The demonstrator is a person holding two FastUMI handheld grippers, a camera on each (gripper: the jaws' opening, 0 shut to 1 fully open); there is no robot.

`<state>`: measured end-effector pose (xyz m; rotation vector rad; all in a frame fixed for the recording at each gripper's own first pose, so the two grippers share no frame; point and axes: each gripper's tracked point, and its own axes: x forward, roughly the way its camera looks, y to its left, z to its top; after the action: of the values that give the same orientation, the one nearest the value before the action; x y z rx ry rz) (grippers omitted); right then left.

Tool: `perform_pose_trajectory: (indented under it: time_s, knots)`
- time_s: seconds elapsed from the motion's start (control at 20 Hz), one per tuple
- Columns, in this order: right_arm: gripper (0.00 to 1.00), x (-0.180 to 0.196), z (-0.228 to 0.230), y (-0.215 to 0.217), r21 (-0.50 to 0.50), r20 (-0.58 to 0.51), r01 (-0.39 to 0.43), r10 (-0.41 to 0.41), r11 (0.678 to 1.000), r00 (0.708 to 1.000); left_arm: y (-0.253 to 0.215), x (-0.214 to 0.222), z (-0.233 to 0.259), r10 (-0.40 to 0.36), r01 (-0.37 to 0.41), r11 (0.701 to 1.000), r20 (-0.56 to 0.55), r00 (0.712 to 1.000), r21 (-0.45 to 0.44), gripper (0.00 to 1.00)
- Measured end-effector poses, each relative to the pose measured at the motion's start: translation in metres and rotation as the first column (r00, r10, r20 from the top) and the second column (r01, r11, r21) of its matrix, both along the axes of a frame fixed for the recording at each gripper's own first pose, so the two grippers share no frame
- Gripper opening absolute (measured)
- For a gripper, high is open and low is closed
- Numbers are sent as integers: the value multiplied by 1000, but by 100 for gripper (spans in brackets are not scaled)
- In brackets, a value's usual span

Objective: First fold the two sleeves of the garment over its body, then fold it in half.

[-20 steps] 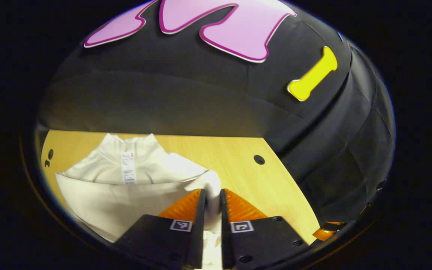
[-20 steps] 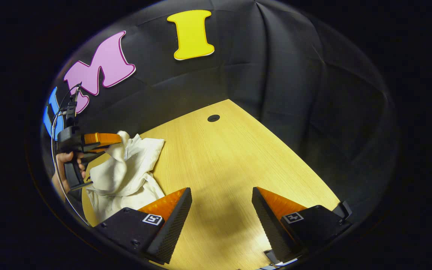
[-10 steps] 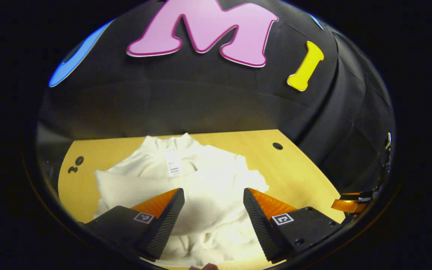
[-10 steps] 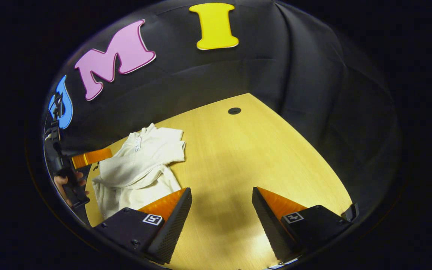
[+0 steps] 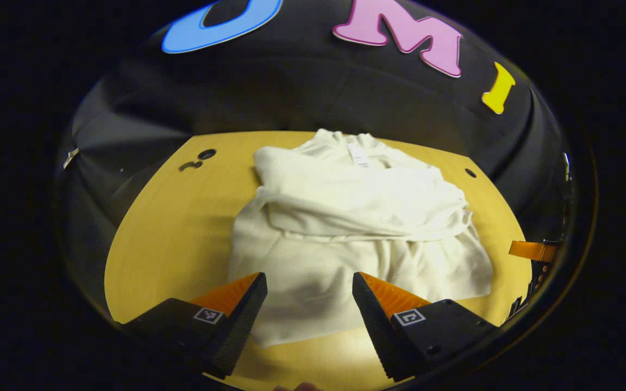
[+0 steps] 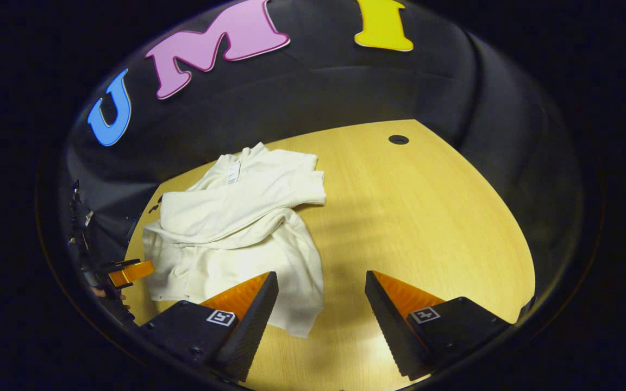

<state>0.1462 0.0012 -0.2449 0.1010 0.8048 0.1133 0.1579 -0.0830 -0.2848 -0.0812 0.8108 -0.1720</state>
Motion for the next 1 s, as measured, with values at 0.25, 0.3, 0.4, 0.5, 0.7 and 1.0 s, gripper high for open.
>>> perform_pose_trajectory:
  time_s: [0.25,0.3,0.4,0.5,0.7,1.0]
  knots:
    - [99,-5,-36,31,-55,-55,-63,60,997,997,29,-18,-34,57,-56,998,-69,996,16,98]
    - [99,-6,-42,33,-61,-66,-63,59,996,996,32,-20,-39,62,-61,998,-81,995,14,98]
    - [99,-6,-50,32,-81,-79,-57,50,995,996,31,-24,-50,61,-61,998,-105,993,4,98]
    - [99,-8,-58,28,-108,-93,-54,44,993,995,31,-25,-56,67,-66,998,-112,991,13,98]
    - [100,-12,-69,25,-132,-110,-54,39,990,993,26,-28,-58,26,-22,999,-87,996,50,100]
    - [39,-19,-70,53,-109,-102,-81,70,991,992,5,-32,-58,-48,50,998,-60,997,37,58]
